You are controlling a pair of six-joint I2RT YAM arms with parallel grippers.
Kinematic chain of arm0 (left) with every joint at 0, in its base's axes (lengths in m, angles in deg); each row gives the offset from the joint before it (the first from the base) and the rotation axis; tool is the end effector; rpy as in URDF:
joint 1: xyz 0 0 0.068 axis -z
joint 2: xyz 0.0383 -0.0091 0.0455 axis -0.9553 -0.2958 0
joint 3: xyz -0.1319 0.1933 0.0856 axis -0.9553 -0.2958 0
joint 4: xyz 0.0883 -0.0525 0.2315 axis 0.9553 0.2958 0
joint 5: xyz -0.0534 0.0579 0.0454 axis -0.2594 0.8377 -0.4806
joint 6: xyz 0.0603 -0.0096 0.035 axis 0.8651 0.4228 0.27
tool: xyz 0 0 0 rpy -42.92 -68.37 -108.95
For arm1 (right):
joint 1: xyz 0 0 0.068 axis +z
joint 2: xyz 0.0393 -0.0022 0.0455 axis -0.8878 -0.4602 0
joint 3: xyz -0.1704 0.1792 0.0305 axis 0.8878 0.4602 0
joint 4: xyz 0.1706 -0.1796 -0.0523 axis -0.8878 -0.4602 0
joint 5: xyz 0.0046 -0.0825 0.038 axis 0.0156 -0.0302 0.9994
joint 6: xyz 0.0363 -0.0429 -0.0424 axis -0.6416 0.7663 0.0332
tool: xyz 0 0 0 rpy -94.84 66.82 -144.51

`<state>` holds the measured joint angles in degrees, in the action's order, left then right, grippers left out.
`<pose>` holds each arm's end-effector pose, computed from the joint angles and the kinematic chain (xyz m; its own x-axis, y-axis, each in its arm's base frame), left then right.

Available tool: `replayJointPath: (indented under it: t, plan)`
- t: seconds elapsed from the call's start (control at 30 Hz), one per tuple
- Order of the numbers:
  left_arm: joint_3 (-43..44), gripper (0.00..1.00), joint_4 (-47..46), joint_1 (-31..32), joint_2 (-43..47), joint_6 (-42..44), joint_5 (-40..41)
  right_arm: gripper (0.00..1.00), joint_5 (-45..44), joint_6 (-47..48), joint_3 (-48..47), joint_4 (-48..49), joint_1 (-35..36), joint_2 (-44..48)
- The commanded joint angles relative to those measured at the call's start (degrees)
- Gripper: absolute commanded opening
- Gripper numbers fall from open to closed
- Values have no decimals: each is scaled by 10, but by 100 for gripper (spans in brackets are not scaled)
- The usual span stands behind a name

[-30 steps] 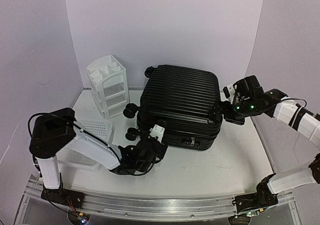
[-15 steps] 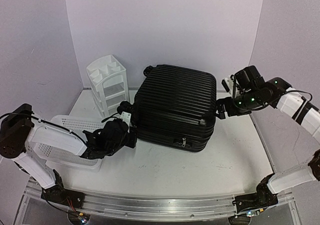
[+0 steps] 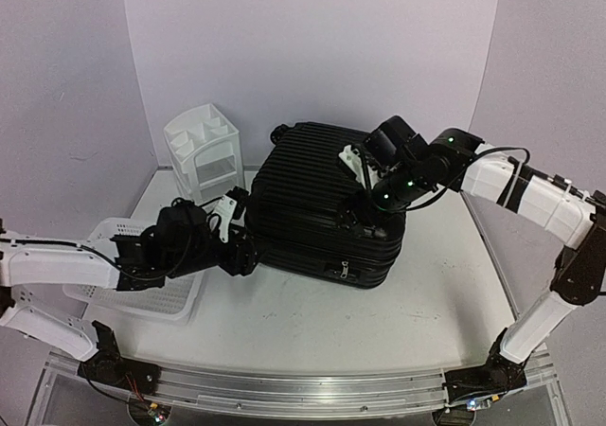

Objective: Open, take out, and arrange the luggage

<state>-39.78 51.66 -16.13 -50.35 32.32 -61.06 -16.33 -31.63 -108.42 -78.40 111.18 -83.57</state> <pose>0.1711 -0.2401 0.2124 -0.3682 0.1694 -0.9142 0.6589 0.7412 -0.1281 0.2253 0.2495 0.2971 -0.6417 -0.5148 -0.5685 -0.6394 0.7685 0.0258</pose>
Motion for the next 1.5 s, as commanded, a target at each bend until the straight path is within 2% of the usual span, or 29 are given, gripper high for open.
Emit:
replayJointPath:
  t: [0.0, 0.13, 0.2, 0.33, 0.4, 0.53, 0.63, 0.73, 0.87, 1.0, 1.13, 1.27, 1.47]
  plan:
    - [81, 79, 126, -12, 78, 39, -69, 98, -9, 7, 19, 20, 2, 6]
    - [209, 85, 265, -98, 35, 24, -105, 98, -37, 3, 58, 28, 2, 16]
    - [259, 90, 291, -132, 3, 18, -108, 98, -46, -2, 70, 27, 3, 19]
    - [332, 93, 317, -200, -71, -11, -204, 98, -46, -17, 98, 27, 3, 41]
    - [376, 98, 342, -211, -112, 1, -245, 98, -41, -26, 113, 27, 2, 63]
    - [373, 100, 342, -216, -141, 15, -306, 98, -38, -31, 131, 27, 2, 82]
    - [368, 99, 342, -217, -163, 12, -388, 98, -38, -32, 136, 30, 2, 87]
    - [367, 99, 347, -217, -191, -5, -430, 98, -40, -31, 135, 34, 2, 89]
    - [367, 91, 321, -209, -215, -55, -504, 98, -47, -25, 135, 37, 2, 96]
    - [388, 88, 280, -161, -246, -95, -545, 98, -62, -13, 136, 38, 3, 105]
    - [441, 88, 219, -88, -312, -139, -605, 98, -78, -9, 135, 37, 3, 110]
    - [492, 88, 210, -50, -354, -150, -623, 98, -98, -5, 141, 35, 2, 120]
    - [479, 93, 202, -49, -316, -139, -613, 98, -104, 59, 173, 27, 2, 167]
